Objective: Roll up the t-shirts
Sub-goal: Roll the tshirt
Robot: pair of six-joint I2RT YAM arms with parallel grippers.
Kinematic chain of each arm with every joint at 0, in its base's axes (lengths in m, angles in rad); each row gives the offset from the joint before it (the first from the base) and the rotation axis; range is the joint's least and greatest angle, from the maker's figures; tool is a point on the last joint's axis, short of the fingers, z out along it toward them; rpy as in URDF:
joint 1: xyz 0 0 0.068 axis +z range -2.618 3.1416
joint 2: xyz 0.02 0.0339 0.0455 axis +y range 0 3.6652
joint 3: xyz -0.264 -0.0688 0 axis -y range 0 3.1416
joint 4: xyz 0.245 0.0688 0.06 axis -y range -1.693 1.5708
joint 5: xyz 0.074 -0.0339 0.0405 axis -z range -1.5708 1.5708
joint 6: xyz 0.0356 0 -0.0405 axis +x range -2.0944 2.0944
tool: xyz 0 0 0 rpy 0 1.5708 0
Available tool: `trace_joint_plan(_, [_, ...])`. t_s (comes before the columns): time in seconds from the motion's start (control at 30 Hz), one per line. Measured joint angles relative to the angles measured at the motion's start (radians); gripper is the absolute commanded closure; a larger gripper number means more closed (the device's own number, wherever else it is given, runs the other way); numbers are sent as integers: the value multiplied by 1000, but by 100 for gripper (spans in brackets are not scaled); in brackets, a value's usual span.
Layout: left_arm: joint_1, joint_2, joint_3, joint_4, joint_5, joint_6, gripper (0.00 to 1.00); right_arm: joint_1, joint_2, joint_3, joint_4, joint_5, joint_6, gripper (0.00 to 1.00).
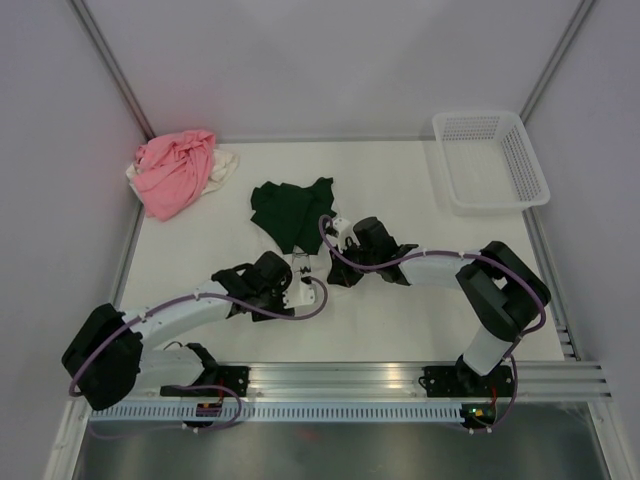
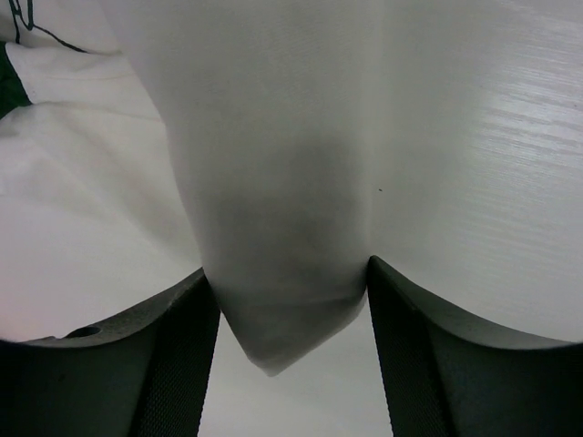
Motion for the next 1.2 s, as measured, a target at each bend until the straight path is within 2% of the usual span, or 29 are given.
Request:
trace_joint_plan(0.13, [14, 15, 5, 23, -42, -7, 25, 0, 1, 1, -1, 1, 4, 88])
trace_joint_plan(0.27, [18, -82, 66, -11, -10, -10, 23, -4, 14, 14, -10, 1, 7, 89])
trace_joint_plan(0.43, [-6, -168, 195, -62, 159, -34, 34, -6, 31, 31, -22, 3, 11, 89])
trace_joint_plan(0.53, [-34, -171, 187, -111, 278, -41, 35, -6, 31, 31, -23, 4, 15, 89])
trace_joint_plan(0.6, [-44, -151, 150, -141, 305, -40, 35, -6, 31, 31, -23, 4, 15, 89])
trace_joint_plan(0.63, [-46, -131, 128, -156, 308, -40, 30, -6, 31, 31, -23, 4, 15, 89])
trace_joint_plan(0.73, [-46, -63, 86, -176, 263, -39, 23, -6, 31, 31, -25, 4, 15, 89])
trace_joint_plan(1.07, [-36, -29, 44, -142, 187, -35, 22, -6, 31, 31, -31, 4, 14, 89])
trace_joint_plan(1.2, [5, -25, 13, -137, 172, -26, 22, -6, 31, 31, -39, 4, 10, 88])
